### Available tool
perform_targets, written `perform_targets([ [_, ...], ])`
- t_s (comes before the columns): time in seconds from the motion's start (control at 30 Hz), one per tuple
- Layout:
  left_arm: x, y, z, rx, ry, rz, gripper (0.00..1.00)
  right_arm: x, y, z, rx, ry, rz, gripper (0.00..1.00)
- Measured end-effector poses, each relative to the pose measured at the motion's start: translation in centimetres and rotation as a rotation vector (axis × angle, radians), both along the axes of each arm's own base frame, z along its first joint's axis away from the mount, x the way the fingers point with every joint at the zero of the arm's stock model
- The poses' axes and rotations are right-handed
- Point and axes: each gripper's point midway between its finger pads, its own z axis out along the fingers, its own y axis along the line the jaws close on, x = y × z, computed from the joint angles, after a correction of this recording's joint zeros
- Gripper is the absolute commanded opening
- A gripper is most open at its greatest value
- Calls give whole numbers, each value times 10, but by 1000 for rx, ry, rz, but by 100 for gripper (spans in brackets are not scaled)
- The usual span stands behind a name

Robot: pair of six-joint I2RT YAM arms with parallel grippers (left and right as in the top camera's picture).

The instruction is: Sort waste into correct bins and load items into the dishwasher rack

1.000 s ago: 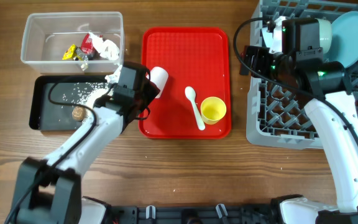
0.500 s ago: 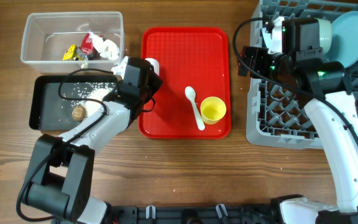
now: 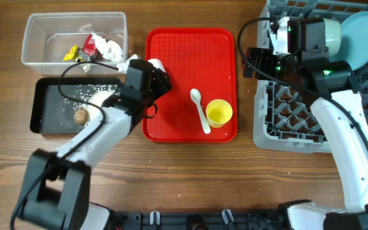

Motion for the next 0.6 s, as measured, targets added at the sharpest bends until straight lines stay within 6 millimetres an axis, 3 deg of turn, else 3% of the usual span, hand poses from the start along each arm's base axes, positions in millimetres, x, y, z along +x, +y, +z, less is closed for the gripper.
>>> perform_targets([
  [0.07, 1, -6, -21, 26, 20, -2, 80, 0, 1, -1, 3, 4, 3, 100],
  [0.2, 27, -3, -30, 55, -76, 60, 75, 0, 1, -2, 5, 7, 5, 100],
  [0.23, 30, -2, -30, 59, -87, 68, 69, 0, 1, -2, 5, 6, 5, 100],
  [0.27, 34, -1, -30, 62, -102, 78, 58, 0, 1, -1, 5, 6, 5, 100],
  [0.3, 37, 1, -28, 70, -118, 90, 37, 0, 1, -1, 5, 6, 5, 100],
  [0.4, 45, 12, -21, 104, -166, 153, 9, 0, 1, -1, 5, 6, 5, 100],
  [0.43, 47, 13, -18, 100, -183, 164, 4, 0, 1, -1, 5, 6, 5, 100],
  [0.6, 54, 10, -8, 88, -230, 171, 4, 0, 1, -1, 5, 5, 5, 100],
])
